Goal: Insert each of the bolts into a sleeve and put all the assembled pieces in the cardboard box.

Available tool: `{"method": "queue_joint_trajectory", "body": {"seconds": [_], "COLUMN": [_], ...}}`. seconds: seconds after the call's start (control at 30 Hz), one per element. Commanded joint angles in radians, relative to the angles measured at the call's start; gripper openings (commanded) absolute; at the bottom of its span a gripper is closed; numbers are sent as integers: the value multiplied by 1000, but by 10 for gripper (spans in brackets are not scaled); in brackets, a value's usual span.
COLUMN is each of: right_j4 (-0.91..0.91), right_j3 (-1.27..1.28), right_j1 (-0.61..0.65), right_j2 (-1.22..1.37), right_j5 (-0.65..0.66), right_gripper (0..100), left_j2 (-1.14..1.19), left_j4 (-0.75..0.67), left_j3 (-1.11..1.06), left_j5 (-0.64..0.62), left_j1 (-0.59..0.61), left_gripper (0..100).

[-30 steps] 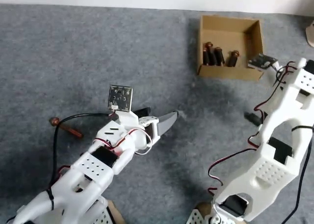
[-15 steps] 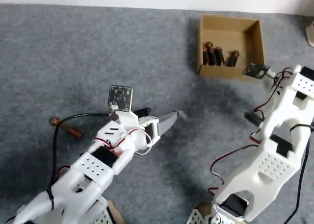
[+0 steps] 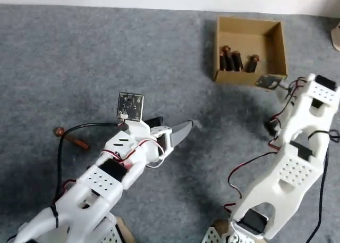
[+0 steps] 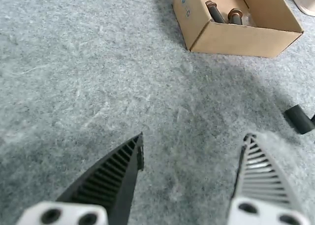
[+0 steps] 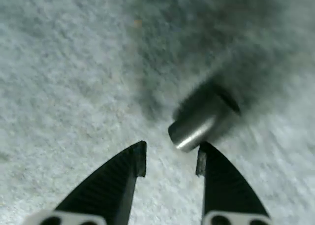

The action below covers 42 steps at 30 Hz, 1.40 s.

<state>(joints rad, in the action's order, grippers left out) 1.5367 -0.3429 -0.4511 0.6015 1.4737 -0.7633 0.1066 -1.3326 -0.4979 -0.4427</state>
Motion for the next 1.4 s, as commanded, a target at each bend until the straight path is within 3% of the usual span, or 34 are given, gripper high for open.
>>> {"method": "queue_joint_trajectory", "body": {"seconds": [0.0, 0.4, 0.67, 0.9, 1.37], "right_j4": [-28, -62, -51, -53, -53], "right_j3": [-12, -13, -10, -5, -1], "right_j1": [45, 77, 90, 90, 117], "right_j2": [2, -21, -79, -77, -74], "right_j5": [-21, -153, -528, -710, -687], "right_gripper": [156, 159, 159, 159, 156], "left_j2": [8, 8, 8, 8, 8], "left_j4": [-18, -18, -18, -18, -18], "left_j3": [53, 53, 53, 51, 51], "left_j5": [3, 3, 3, 3, 3], "left_j1": [12, 12, 10, 7, 7], "left_gripper": [298, 298, 298, 298, 298]}}
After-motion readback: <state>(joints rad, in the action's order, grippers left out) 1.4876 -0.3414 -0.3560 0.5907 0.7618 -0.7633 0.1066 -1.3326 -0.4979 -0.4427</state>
